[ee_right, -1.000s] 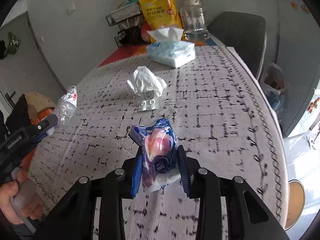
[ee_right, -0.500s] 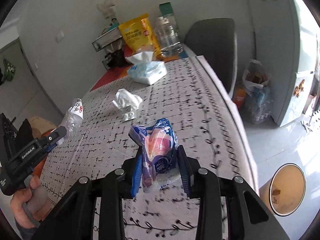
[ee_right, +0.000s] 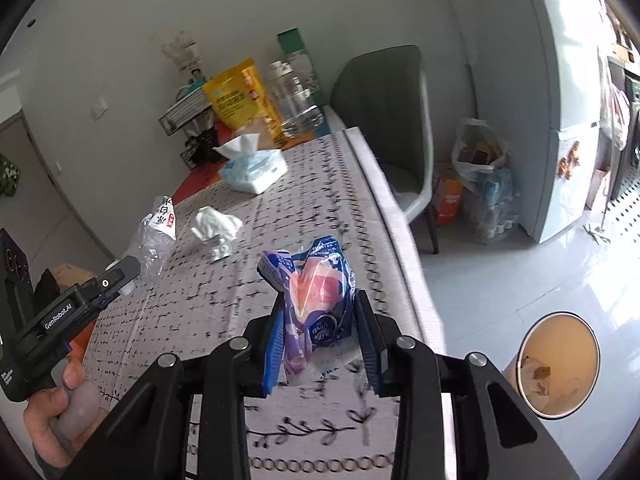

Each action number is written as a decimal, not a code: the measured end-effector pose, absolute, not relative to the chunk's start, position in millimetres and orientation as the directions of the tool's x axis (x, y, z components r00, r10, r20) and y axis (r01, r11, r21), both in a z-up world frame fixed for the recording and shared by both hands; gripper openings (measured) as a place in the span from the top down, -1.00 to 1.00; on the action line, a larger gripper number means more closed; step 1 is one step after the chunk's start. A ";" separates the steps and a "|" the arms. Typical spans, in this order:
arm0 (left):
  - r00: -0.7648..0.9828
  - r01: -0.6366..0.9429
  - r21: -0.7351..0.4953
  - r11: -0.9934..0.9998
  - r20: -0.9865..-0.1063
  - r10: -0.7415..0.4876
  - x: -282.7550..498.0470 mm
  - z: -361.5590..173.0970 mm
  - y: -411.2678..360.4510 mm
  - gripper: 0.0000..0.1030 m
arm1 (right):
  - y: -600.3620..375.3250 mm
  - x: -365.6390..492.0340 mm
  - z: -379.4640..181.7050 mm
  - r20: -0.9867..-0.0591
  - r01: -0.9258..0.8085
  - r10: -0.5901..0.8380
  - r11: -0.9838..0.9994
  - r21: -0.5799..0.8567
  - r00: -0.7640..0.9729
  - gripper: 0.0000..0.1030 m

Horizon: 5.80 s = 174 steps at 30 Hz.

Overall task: Collect trash
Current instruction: 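Carry the wrapper and snack packet over the white bin with both tools, then open both tools above the bin to drop the wrapper and packet, then move both open tools back over the tissue and blister pack on the table, then close the left tool on the silver pill blister pack and lift it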

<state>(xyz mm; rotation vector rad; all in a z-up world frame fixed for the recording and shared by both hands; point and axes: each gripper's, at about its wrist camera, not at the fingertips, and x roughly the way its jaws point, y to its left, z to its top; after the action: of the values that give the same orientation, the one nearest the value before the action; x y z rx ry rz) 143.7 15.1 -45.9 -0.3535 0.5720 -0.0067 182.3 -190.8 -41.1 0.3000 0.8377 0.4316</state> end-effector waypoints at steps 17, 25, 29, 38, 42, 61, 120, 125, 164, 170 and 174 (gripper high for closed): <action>0.754 0.115 -0.295 0.949 -0.595 -0.276 218.0 -68.3 -135.5 0.34 | -326.8 194.7 -79.6 -0.663 -0.006 0.366 0.878 0.479 0.653 0.35; 0.681 0.203 -0.285 0.937 -0.647 -0.345 249.9 -91.6 -218.8 0.34 | -386.9 195.8 -113.4 -0.682 0.095 0.304 0.871 0.482 0.665 0.34; 0.652 0.235 -0.278 0.931 -0.666 -0.363 261.1 -102.6 -254.5 0.34 | -412.2 194.4 -134.2 -0.701 0.147 0.271 0.868 0.474 0.659 0.34; 0.600 0.292 -0.256 0.922 -0.702 -0.385 279.7 -130.2 -313.1 0.34 | -466.8 192.7 -186.5 -0.734 0.255 0.233 0.836 0.487 0.638 0.33; 0.570 0.298 -0.264 0.917 -0.721 -0.393 289.8 -146.9 -328.6 0.34 | -487.1 198.8 -214.1 -0.755 0.304 0.214 0.822 0.482 0.620 0.33; 0.416 0.360 -0.330 0.872 -0.781 -0.467 311.4 -191.5 -411.0 0.33 | -558.8 190.8 -238.9 -0.766 0.486 0.086 0.726 0.486 0.637 -0.33; 0.810 -0.097 -0.469 0.878 -0.550 -0.204 151.2 -39.1 52.7 -0.88 | -180.2 178.3 -30.0 -0.610 -0.103 0.407 0.876 0.470 0.679 -0.85; 0.813 -0.135 -0.483 0.865 -0.554 -0.182 146.9 -44.4 76.8 -0.88 | -157.5 180.2 -27.1 -0.609 -0.138 0.426 0.876 0.462 0.669 -0.85; 0.723 -0.346 -0.413 0.843 -0.690 -0.041 230.1 -87.5 119.9 -0.44 | -136.1 246.4 -41.9 -0.644 -0.198 0.489 0.859 0.471 0.588 -0.85; 0.683 -0.358 -0.345 0.868 -0.730 -0.009 264.5 -100.4 97.6 -0.44 | -151.7 269.4 -57.7 -0.669 -0.163 0.479 0.863 0.479 0.568 -0.85; 0.673 -0.371 -0.299 0.879 -0.739 0.032 281.9 -104.5 89.6 -0.44 | -158.6 282.3 -63.2 -0.679 -0.144 0.469 0.866 0.478 0.565 -0.85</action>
<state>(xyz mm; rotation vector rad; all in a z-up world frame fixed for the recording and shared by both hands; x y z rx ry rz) 281.9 89.6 -104.5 -0.4531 0.8070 0.2356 282.3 -158.6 -63.2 0.3941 0.9040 0.3718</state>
